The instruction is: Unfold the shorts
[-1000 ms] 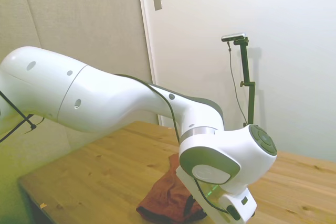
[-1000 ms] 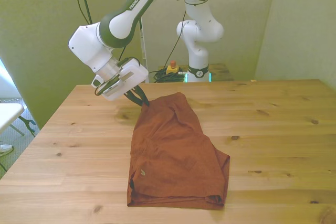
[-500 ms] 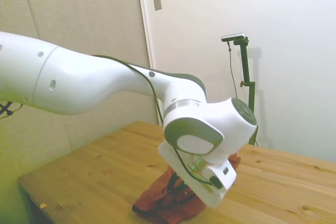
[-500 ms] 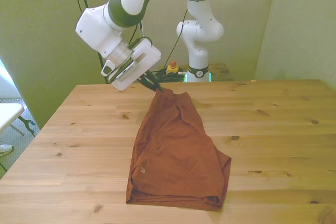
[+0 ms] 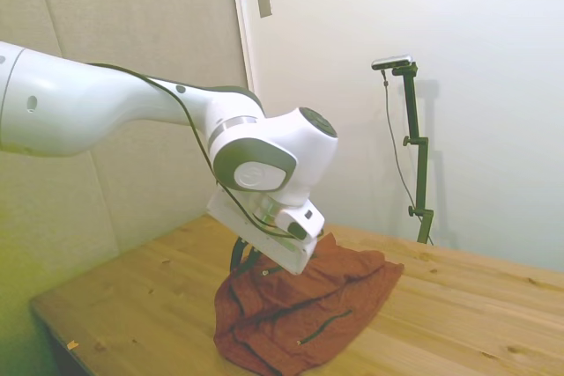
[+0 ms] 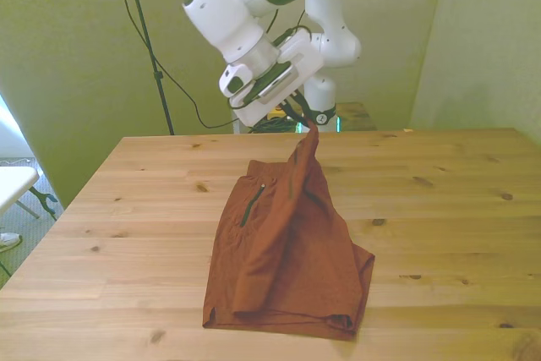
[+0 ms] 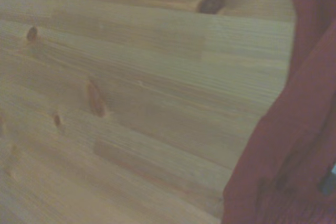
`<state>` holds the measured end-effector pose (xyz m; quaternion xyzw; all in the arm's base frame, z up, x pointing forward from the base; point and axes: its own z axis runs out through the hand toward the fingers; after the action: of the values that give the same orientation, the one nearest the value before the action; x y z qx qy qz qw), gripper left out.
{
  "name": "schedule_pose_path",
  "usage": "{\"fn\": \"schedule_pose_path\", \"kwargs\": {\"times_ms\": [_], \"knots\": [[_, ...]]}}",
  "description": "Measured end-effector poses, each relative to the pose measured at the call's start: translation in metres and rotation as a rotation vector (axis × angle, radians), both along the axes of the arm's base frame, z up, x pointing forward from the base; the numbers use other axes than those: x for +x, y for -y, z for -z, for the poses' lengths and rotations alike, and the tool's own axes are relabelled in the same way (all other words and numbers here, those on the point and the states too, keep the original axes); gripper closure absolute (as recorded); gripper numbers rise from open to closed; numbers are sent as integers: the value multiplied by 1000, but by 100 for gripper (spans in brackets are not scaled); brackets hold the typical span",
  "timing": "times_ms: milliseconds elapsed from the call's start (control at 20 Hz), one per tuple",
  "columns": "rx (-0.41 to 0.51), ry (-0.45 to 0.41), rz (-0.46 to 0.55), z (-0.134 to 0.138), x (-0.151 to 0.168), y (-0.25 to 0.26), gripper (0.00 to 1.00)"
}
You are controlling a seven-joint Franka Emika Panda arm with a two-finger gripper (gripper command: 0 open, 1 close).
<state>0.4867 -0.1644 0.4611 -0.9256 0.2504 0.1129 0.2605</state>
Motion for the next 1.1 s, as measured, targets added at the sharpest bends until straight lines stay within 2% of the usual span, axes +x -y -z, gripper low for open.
{"fn": "schedule_pose_path", "kwargs": {"times_ms": [50, 250, 450, 800, 950, 1100], "knots": [[-12, 6, -14, -1, 2, -15, 0], [-18, -14, -91, 15, 6, -67, 0], [-23, -32, -100, 39, 2, -79, 0], [-30, -22, -147, 36, 6, -106, 0], [-111, 6, -40, 27, 20, -112, 0], [-205, 51, 94, 6, 51, -87, 0]]}}
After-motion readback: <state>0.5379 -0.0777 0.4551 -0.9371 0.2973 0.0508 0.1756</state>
